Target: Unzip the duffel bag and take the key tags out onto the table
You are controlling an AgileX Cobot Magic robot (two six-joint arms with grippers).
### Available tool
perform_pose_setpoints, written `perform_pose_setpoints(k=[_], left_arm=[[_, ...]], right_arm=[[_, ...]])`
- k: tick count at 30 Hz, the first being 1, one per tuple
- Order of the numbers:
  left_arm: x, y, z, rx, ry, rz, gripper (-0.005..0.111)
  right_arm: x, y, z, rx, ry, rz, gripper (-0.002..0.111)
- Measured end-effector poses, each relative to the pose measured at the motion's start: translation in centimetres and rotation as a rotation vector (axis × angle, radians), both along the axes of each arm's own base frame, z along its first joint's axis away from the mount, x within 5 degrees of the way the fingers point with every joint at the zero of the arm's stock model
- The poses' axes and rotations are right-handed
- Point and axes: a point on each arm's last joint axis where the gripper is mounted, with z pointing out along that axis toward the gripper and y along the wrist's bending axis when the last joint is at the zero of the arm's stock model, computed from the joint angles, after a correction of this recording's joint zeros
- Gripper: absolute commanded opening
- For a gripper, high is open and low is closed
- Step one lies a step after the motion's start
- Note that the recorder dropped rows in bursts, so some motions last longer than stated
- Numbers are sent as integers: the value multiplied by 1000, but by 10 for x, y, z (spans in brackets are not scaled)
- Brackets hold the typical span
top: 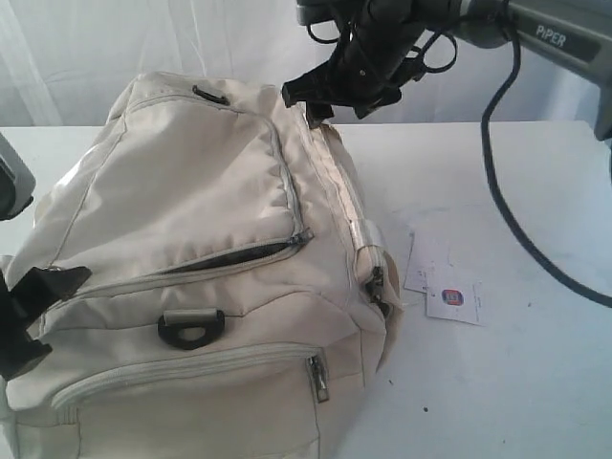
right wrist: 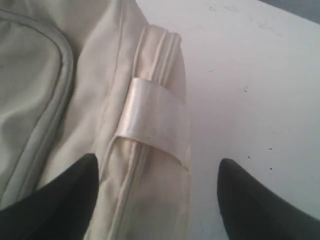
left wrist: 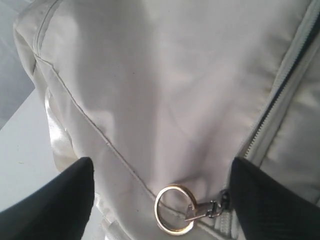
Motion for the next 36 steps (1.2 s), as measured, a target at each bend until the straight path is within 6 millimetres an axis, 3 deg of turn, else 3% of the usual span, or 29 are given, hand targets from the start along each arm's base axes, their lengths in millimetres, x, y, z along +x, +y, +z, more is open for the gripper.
perform_pose_setpoints(k=[2,5,8,13,21,32,36], left_arm=[[0,0,0,-2,1,0,76],[0,0,0,-3,1,-1,76],[0,0,0,-4,2,-1,76],[-5,-5,-1,-101,98,5,75],[-15,-17,16,-210,218,-87,68],[-23,-20,40,-253,305,-125,68],[-27,-18,39,-226,365,-115,68]], right_arm=[[5,4,-16,18,51,23,61],[6,11,-31,53,108,49,46],[8,12,-40,46,128,34,1],[15,-4,-40,59,165,-143,0],[26,-44,-33,42,227,-284,0],[10,-82,-4,-90,245,-338,0],[-2,-102,2,-142,256,-366,0]])
